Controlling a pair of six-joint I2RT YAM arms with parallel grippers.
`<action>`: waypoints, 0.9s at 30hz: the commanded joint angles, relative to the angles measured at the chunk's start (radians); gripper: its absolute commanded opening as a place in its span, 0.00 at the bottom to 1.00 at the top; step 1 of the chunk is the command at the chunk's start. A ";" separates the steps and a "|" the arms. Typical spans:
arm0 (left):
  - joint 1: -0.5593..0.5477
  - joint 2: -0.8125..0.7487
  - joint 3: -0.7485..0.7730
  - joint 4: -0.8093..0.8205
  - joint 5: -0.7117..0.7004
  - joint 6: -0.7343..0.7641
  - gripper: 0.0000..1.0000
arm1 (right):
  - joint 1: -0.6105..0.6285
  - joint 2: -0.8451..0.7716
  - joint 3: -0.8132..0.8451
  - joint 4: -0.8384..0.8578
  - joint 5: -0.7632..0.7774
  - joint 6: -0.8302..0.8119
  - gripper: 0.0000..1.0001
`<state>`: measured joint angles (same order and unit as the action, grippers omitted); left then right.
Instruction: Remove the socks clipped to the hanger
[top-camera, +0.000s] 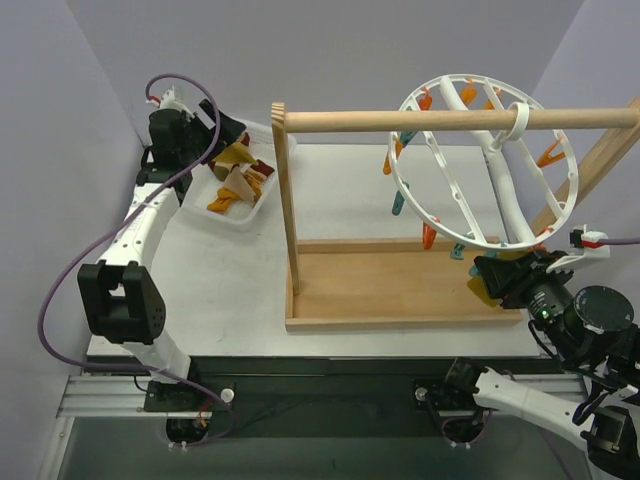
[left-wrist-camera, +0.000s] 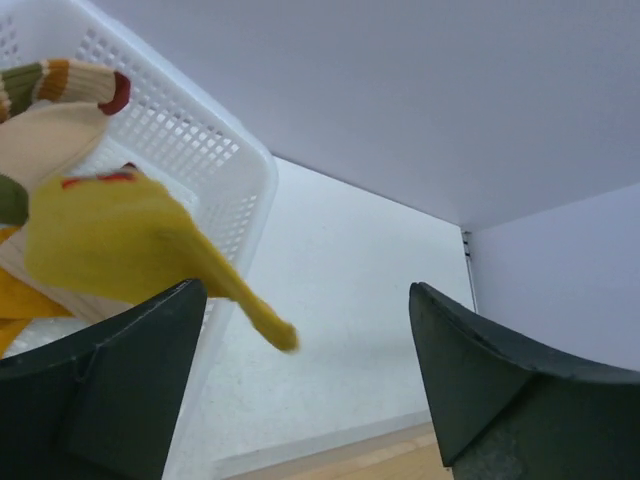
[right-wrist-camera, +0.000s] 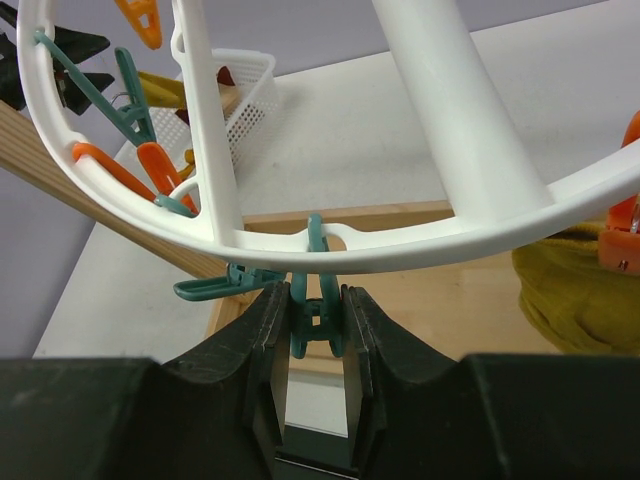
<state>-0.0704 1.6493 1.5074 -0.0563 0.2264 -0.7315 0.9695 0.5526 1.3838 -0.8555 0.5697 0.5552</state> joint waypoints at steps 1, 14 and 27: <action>0.009 0.000 0.044 -0.117 0.008 0.003 0.98 | 0.006 0.010 0.009 0.007 -0.010 0.008 0.11; -0.385 -0.446 -0.412 -0.056 -0.287 0.158 0.93 | 0.006 0.010 0.000 0.007 -0.022 0.011 0.19; -0.473 -0.954 -0.702 -0.149 -0.482 0.188 0.82 | 0.006 -0.003 -0.005 0.004 -0.031 0.015 0.20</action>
<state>-0.5438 0.8097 0.8207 -0.1963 -0.2886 -0.6060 0.9695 0.5499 1.3819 -0.8551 0.5407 0.5682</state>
